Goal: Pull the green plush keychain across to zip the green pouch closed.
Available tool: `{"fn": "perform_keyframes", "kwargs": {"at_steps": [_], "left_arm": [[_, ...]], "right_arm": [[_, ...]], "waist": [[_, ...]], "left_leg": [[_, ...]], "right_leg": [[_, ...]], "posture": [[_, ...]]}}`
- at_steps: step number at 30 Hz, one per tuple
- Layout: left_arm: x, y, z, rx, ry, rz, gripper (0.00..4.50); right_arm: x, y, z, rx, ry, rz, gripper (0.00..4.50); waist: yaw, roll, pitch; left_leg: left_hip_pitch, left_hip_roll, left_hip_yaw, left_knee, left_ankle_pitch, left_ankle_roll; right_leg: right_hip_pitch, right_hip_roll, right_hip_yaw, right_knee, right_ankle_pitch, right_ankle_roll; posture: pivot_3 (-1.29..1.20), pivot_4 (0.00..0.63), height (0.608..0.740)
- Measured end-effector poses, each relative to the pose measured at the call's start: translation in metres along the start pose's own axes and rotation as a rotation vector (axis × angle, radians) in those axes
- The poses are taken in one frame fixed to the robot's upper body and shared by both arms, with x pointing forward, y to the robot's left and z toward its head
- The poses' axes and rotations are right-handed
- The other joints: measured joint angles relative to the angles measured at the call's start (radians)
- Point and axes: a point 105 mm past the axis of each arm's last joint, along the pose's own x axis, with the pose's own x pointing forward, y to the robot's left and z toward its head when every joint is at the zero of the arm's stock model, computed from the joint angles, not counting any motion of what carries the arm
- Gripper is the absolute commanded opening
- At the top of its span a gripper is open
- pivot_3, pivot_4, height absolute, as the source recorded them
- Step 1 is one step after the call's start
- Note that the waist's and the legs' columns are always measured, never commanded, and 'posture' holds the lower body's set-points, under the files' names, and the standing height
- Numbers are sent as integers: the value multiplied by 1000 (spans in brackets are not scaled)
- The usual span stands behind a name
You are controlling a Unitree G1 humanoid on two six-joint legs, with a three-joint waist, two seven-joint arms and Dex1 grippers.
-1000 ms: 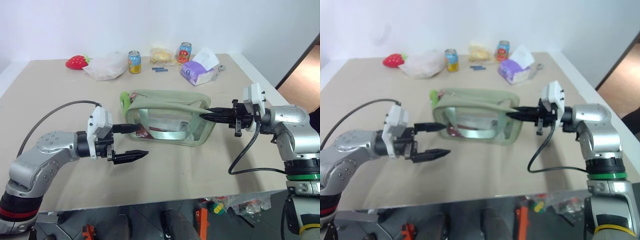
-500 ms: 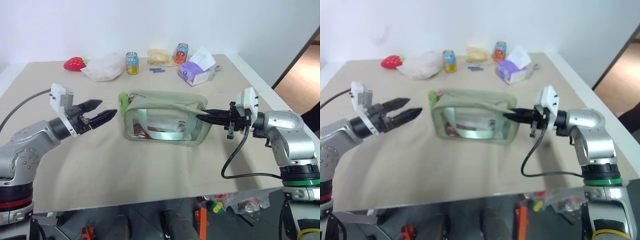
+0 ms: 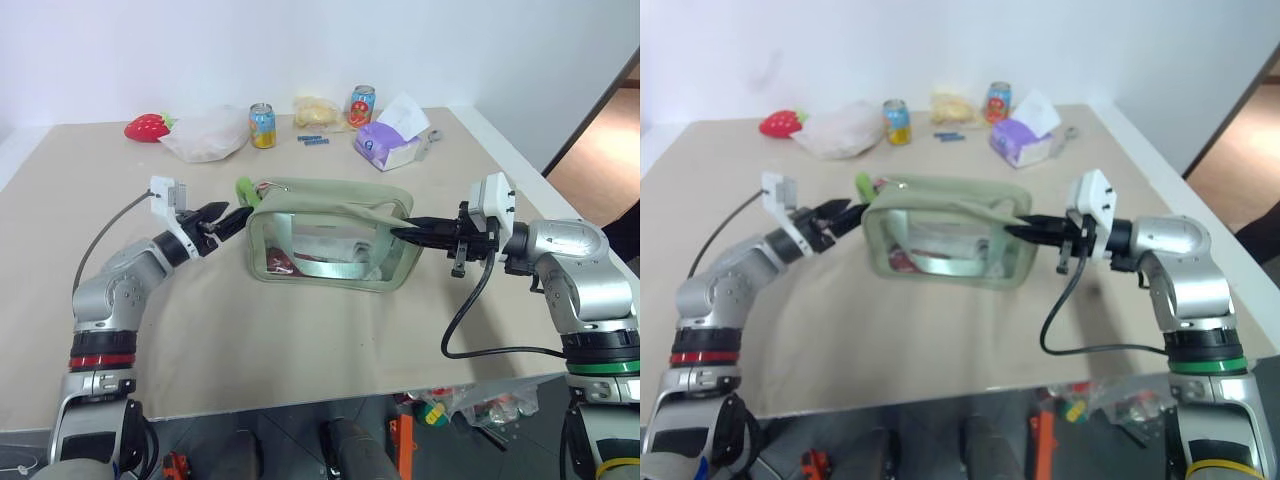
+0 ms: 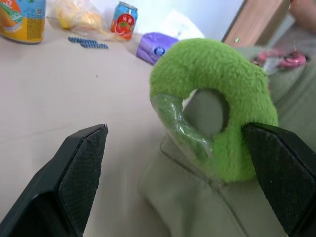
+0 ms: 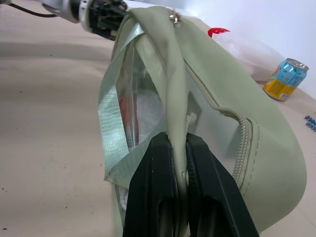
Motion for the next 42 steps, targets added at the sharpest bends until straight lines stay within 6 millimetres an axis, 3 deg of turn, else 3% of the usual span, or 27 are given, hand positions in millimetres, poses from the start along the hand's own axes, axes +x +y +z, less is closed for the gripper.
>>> {"fn": "perform_keyframes", "kwargs": {"at_steps": [8, 19, 25, 36, 37, 42], "left_arm": [[2, -11, 13, -134, -42, -122, 4500], [2, -22, 9, -207, -8, -211, 4500], [2, -31, 13, -177, -28, -236, 2848], [-12, -42, 24, -40, -64, -235, 2848], [-12, -43, 24, -42, -67, -238, 2306], [-11, -45, 25, -56, -79, -247, 686]], "right_arm": [[0, 1, -1, 0, 8, 1, 19], [-2, 3, -3, 1, 21, 2, 19], [-4, 4, -3, -2, 33, 3, 0], [-5, 4, -4, -5, 40, 3, 0], [-5, 4, -4, -7, 42, 3, 0], [-5, 3, -4, -11, 45, 4, 0]], "waist": [[-1, 0, 0], [-1, 0, 0], [-1, 0, 0], [0, 0, 0], [0, 0, 0], [0, 0, 0]], "left_leg": [[-1, 0, 0, 0, 0, 0], [-1, -1, -1, 0, 0, 0], [-1, -1, -1, 0, 0, 0], [-1, -1, -1, 1, 0, 0], [-1, -1, -1, 1, 0, 0], [-1, -1, -1, 1, 0, 0]], "right_leg": [[0, 0, 0, 0, 0, 0], [0, 0, 0, 0, 0, 0], [0, -1, 0, 0, 0, 0], [0, -1, 0, -1, 0, 1], [0, -1, 0, -1, 0, 1], [0, -1, 0, -1, 0, 1]], "posture": [[0, 150, 740], [0, 150, 740], [0, 150, 740], [0, 150, 740], [0, 150, 740], [0, 150, 740]]}}
